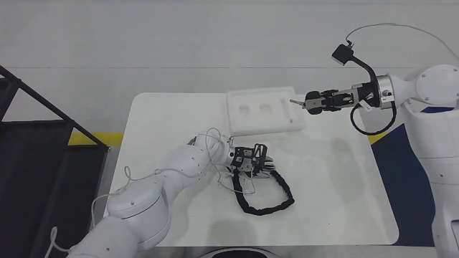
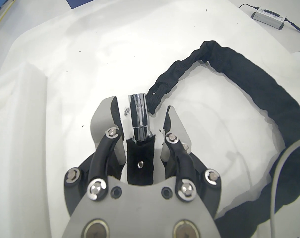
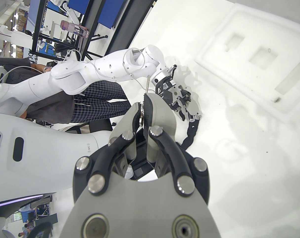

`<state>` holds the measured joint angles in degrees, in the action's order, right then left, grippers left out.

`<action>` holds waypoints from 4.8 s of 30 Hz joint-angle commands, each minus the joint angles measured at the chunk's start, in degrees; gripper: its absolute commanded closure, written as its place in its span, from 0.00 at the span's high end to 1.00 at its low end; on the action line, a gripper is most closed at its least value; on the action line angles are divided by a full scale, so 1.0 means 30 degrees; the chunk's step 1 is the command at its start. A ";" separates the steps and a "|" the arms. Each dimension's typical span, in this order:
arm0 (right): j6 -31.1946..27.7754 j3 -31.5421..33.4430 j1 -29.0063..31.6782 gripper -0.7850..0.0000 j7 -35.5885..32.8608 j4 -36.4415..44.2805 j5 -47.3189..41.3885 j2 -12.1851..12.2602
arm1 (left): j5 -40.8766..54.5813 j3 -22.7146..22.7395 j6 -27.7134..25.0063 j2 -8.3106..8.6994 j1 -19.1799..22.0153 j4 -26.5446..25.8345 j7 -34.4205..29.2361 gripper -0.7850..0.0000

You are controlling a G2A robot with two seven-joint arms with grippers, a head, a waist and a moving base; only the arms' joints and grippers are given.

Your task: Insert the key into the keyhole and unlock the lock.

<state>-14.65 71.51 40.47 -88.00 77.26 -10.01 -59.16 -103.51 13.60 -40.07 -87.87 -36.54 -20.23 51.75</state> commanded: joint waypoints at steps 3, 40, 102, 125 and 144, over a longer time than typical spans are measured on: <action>0.0000 0.0000 0.0000 0.00 0.0000 0.0000 0.0000 0.0000 | -0.0038 -0.0015 0.0075 -0.0096 -0.0009 0.0341 0.0067 0.49; 0.0000 0.0000 0.0000 0.00 0.0000 0.0000 0.0000 0.0000 | 0.2437 0.0912 -0.1582 -0.0209 0.0293 0.0965 0.2574 0.00; 0.6979 -0.3573 -0.0117 0.00 0.0000 0.6141 -1.0234 0.6562 | 0.6872 0.6950 -0.1509 1.0261 -0.2213 -1.9611 0.0195 0.00; 1.0356 -0.6002 -0.2625 0.00 0.0043 0.7286 -0.7061 0.6840 | 0.6752 0.5529 -0.2125 0.8456 -0.0707 -1.8471 -0.1416 0.00; 1.0965 -0.7452 -0.3619 0.00 0.0654 0.7515 -0.7106 0.7774 | 0.5899 0.5107 -0.2125 0.7156 -0.0313 -1.6761 -0.0377 0.00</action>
<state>18.15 49.18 29.66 -86.12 99.77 -31.42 -35.94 -85.77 28.87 -46.42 -66.28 -37.40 -70.64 50.50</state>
